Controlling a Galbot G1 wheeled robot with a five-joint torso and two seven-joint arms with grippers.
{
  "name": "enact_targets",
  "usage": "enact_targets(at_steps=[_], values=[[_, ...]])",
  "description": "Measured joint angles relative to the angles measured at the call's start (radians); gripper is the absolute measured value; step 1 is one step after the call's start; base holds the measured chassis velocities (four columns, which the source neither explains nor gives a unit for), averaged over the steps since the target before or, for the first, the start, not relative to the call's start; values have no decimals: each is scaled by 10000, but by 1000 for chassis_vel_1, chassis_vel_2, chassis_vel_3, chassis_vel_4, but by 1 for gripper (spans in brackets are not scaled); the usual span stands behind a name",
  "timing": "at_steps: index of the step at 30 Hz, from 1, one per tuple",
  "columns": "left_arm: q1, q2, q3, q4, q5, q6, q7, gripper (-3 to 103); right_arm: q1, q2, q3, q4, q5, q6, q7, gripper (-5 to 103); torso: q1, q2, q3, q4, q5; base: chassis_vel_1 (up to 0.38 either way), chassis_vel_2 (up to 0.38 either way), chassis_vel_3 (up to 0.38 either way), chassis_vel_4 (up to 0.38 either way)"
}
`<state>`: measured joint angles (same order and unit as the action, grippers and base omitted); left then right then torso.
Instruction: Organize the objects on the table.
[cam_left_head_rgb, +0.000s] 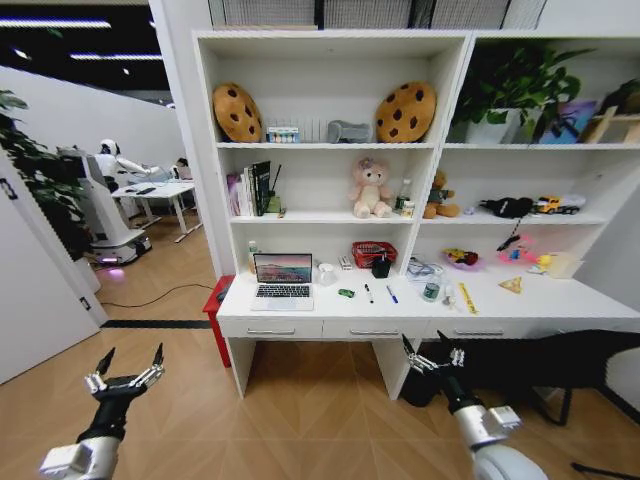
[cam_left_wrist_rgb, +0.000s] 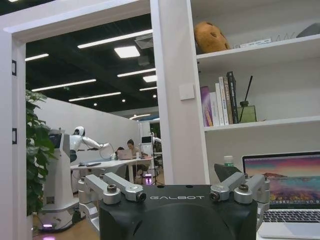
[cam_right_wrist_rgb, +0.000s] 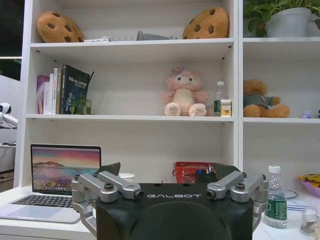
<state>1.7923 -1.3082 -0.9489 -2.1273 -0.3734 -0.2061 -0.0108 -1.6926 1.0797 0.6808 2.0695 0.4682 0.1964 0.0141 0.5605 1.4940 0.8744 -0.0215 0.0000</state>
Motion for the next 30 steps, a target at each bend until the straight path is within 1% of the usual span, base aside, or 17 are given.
enact_targets(at_steps=[10, 23, 30], values=[[94, -73, 36, 67, 9, -30, -10, 100, 14, -102, 42, 2, 41, 0, 28, 100, 0, -1, 0, 2, 0, 0, 0, 0, 0], [-174, -38, 134, -18, -79, 12, -65, 100, 70, -128, -27, -62, 25, 41, 5, 100, 0, -1, 0, 0, 0, 0, 0, 0, 0], [-122, -101, 150, 131, 13, -16, -57, 100, -123, -88, -73, 34, 222, 47, -188, 100, 0, 0, 0, 0, 0, 0, 0, 0, 0]])
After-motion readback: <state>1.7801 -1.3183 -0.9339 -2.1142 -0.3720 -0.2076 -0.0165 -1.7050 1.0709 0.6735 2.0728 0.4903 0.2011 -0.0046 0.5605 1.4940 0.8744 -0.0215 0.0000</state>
